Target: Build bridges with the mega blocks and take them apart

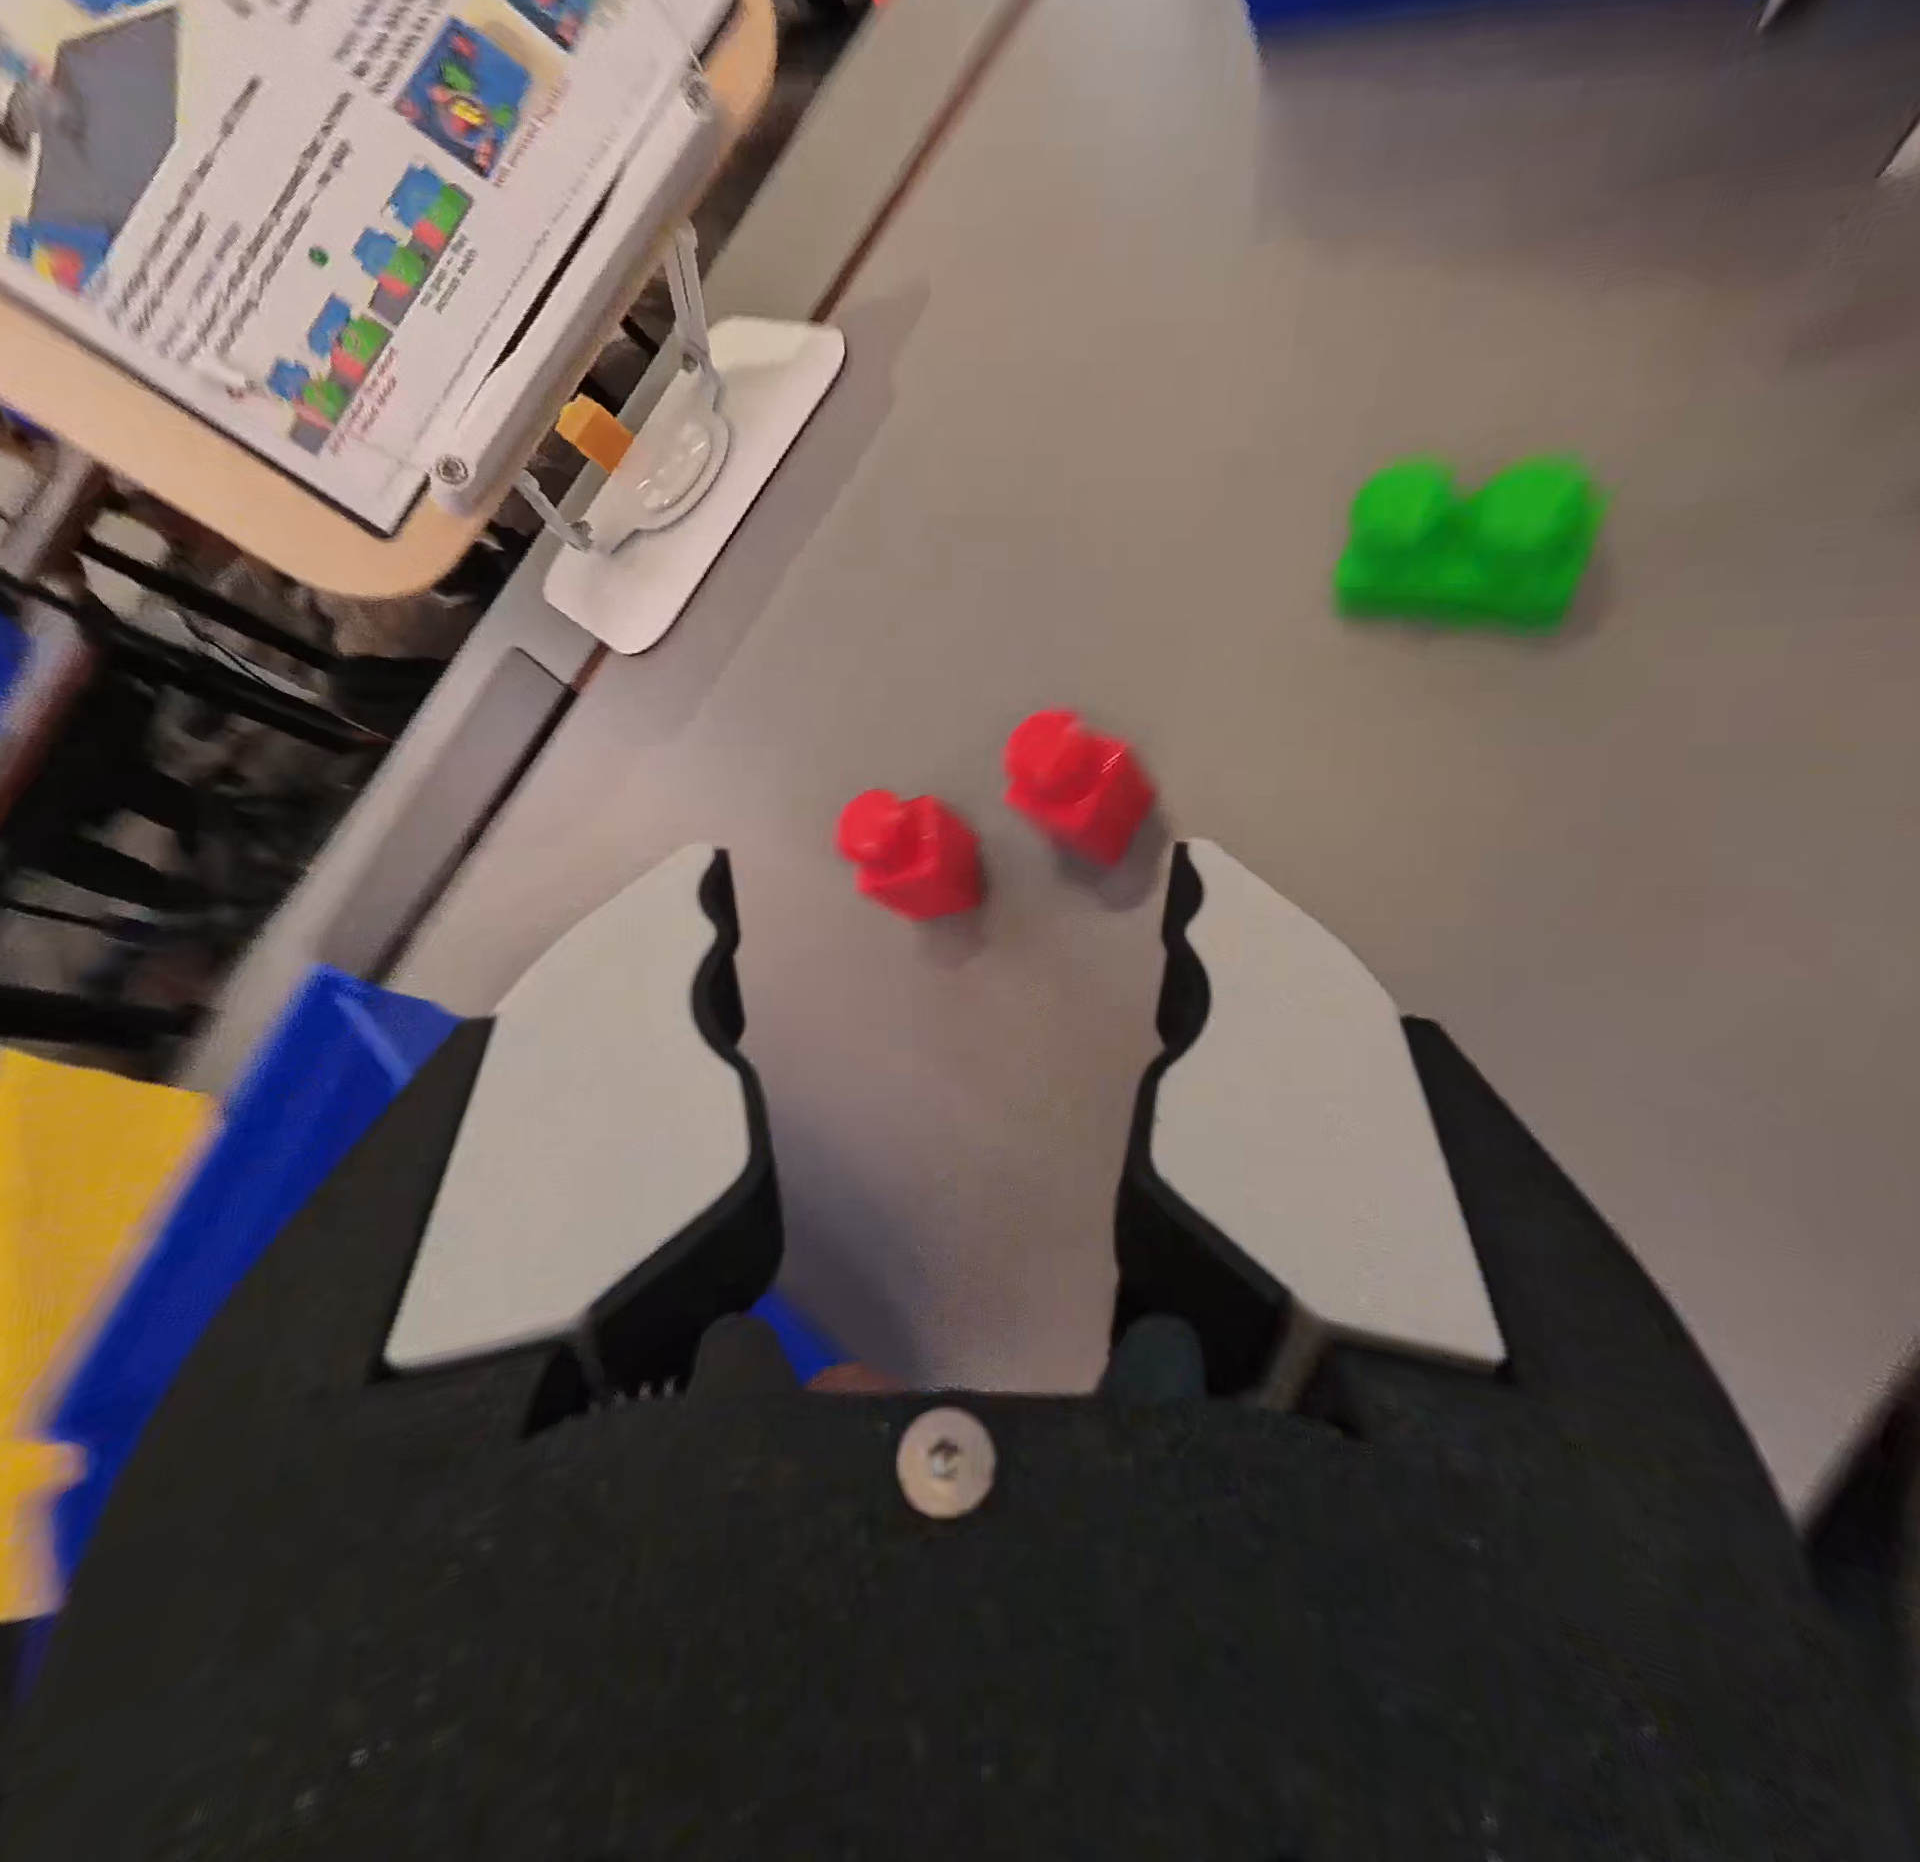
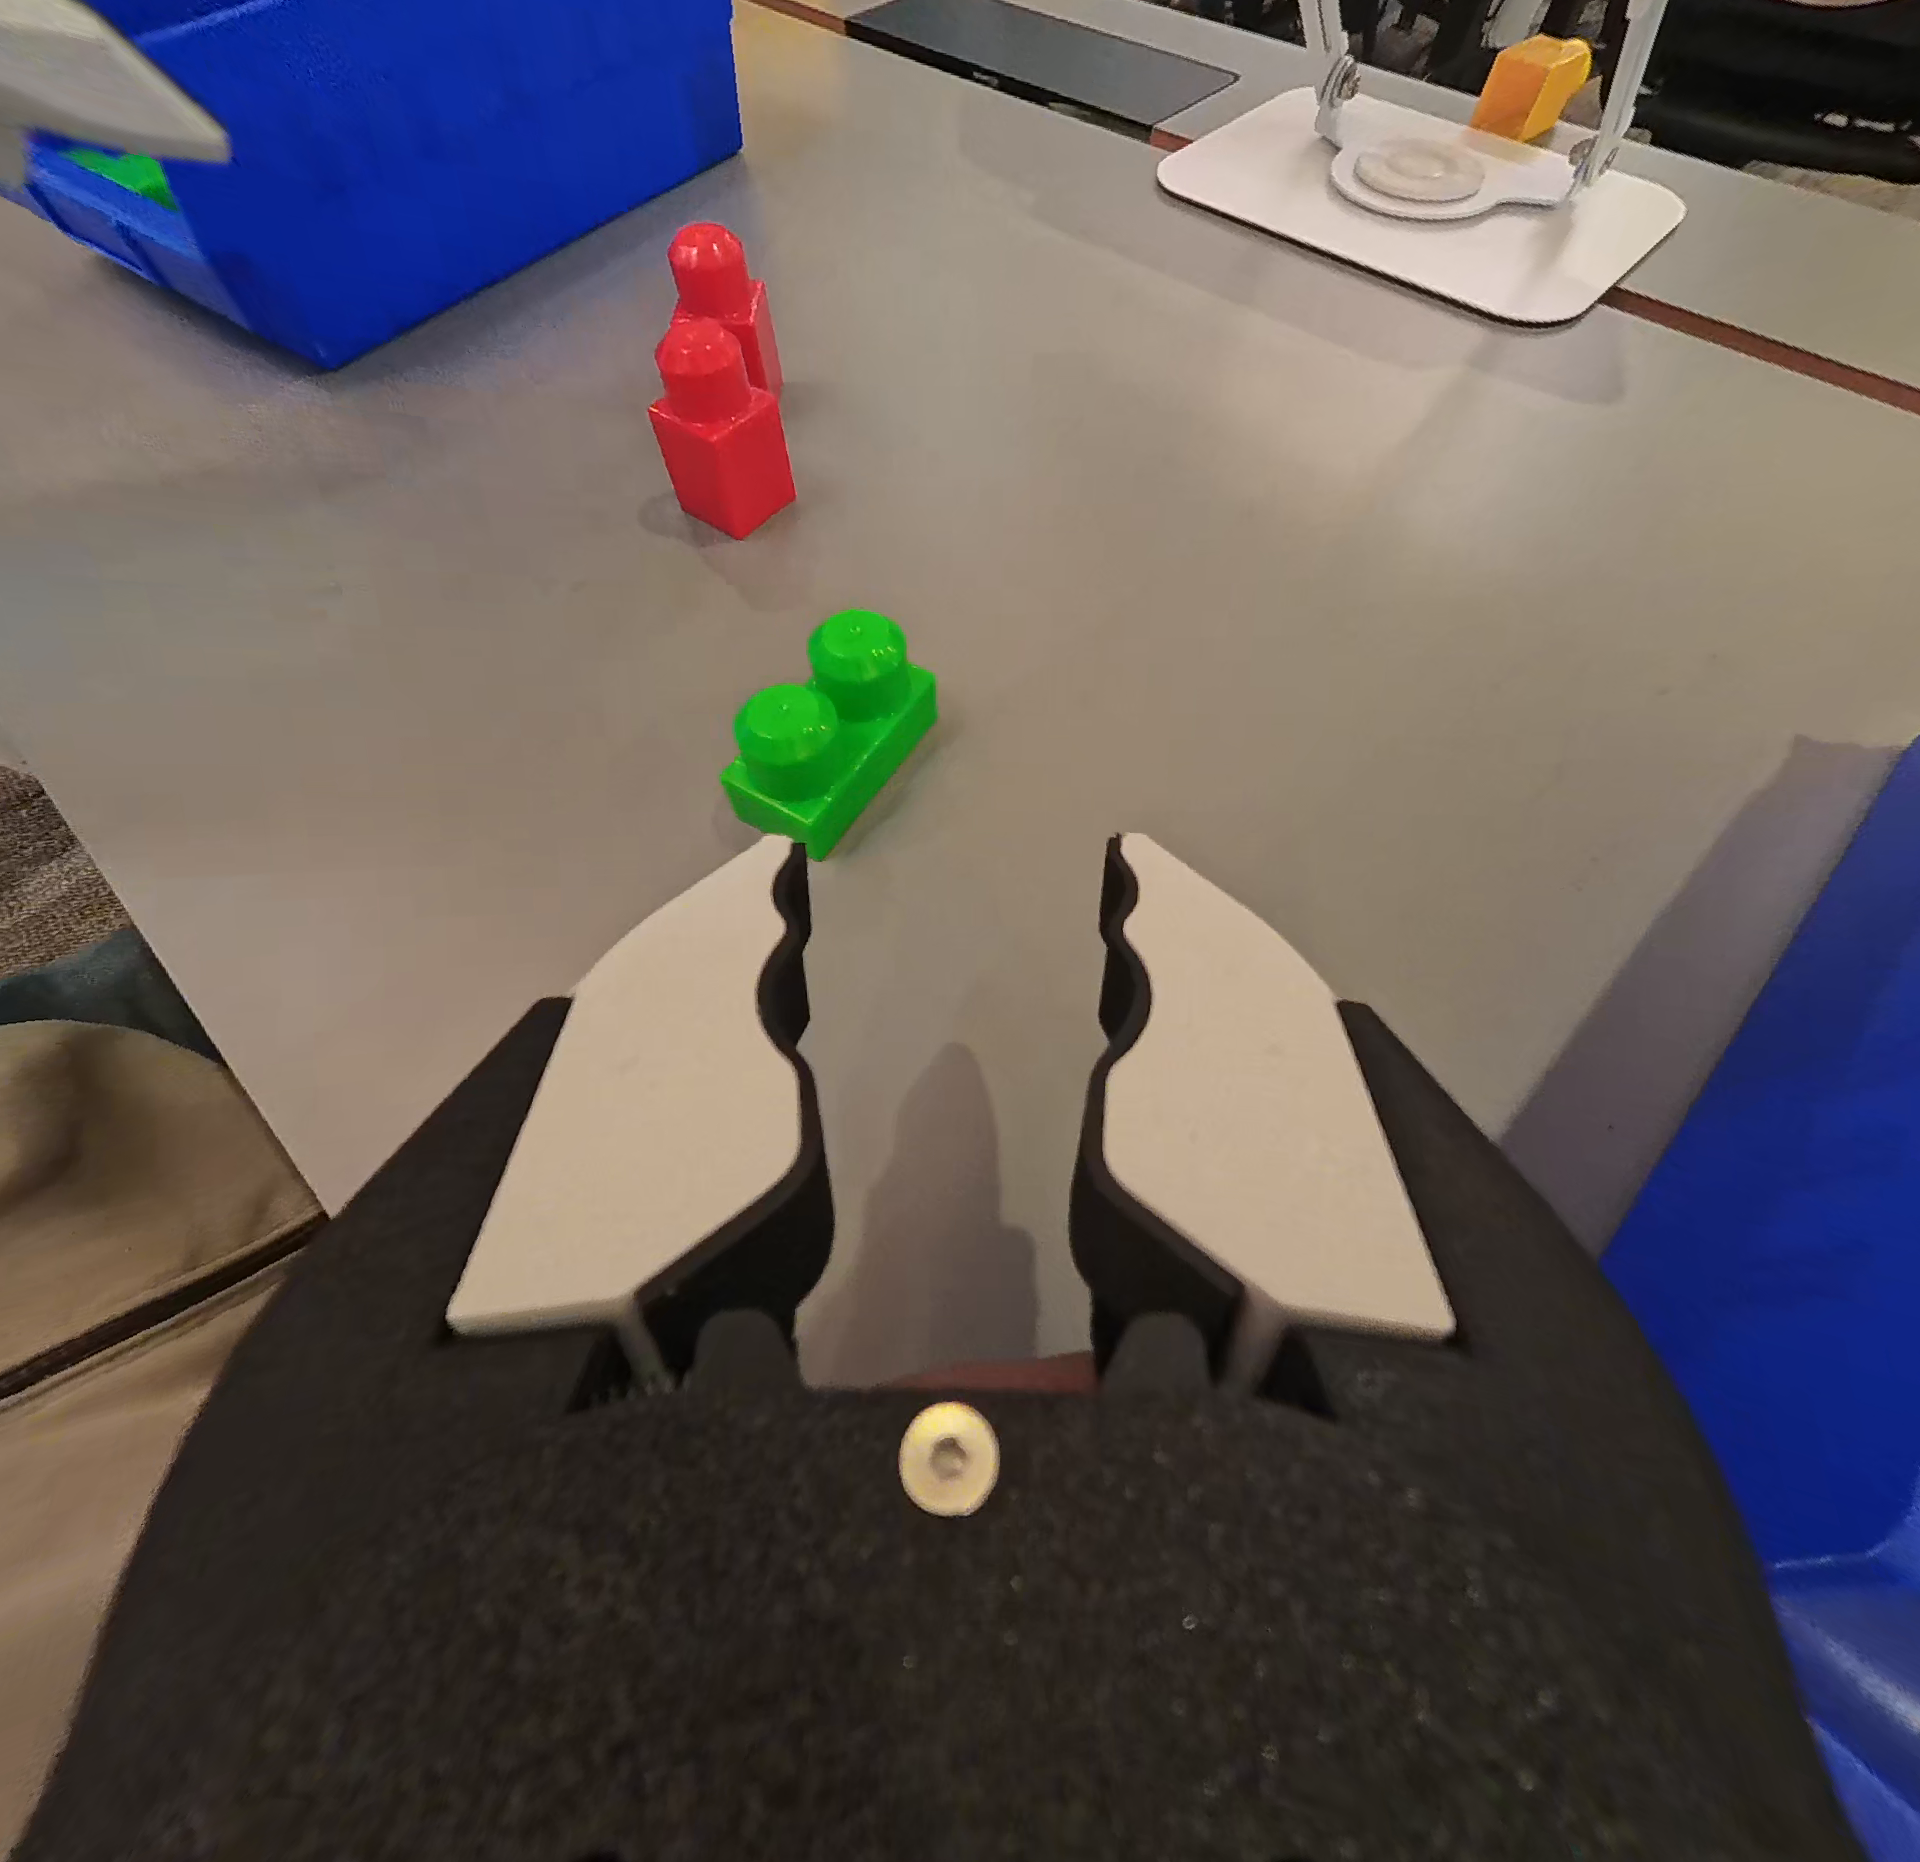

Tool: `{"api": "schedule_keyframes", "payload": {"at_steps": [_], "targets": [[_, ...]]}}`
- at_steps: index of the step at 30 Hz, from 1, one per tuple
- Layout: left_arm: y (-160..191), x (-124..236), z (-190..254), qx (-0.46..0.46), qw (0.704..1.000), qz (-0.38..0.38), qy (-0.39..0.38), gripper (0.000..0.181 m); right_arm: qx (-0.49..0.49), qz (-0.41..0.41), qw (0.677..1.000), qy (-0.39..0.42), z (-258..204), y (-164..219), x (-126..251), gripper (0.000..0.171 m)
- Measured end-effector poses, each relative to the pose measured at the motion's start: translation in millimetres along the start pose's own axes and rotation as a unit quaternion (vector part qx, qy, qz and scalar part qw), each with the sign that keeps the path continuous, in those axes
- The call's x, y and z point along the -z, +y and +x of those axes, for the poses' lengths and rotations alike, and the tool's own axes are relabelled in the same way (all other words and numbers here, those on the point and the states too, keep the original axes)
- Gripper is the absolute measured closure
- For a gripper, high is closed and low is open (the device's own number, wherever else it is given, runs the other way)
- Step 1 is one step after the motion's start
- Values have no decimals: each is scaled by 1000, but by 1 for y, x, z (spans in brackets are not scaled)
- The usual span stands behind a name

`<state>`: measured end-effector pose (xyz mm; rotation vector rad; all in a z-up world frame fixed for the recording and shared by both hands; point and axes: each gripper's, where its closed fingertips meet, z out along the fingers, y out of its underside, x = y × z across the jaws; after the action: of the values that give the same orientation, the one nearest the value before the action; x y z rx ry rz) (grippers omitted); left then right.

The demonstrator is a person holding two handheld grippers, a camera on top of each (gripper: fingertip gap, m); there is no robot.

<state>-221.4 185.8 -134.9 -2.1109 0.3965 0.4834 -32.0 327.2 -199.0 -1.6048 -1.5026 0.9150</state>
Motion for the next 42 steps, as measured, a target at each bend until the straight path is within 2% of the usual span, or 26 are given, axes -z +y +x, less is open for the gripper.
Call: {"api": "schedule_keyframes", "payload": {"at_steps": [3, 6, 10, 16, 24, 31, 36, 42], "targets": [[-2, 6, 27, 138, 988, 58, -26, 90, 0, 3, 1000, -1, -1, 0, -1, 117], [2, 0, 51, 270, 957, 100, -39, 76, 0, 0, 1000, -3, -2, 1, -2, 117], [13, -14, 67, 372, 920, 118, -41, 73, 4, -1, 1000, -1, -3, 0, -2, 117], [20, -29, 59, 373, 924, 66, -45, 77, 4, -2, 1000, -3, -4, 0, -2, 117], [33, -81, 42, 419, 906, -32, -47, 96, -1, 2, 1000, -9, -4, -1, -1, 118], [45, -116, 52, 434, 895, -99, -32, 101, -15, 6, 1000, -18, 0, 1, 1, 118], [54, -120, 41, 425, 896, -115, -61, 128, -25, 8, 999, -24, 4, 3, 2, 118], [69, -117, 29, 419, 895, -134, -79, 138, -32, 6, 999, -30, 5, 6, 0, 118]]}}
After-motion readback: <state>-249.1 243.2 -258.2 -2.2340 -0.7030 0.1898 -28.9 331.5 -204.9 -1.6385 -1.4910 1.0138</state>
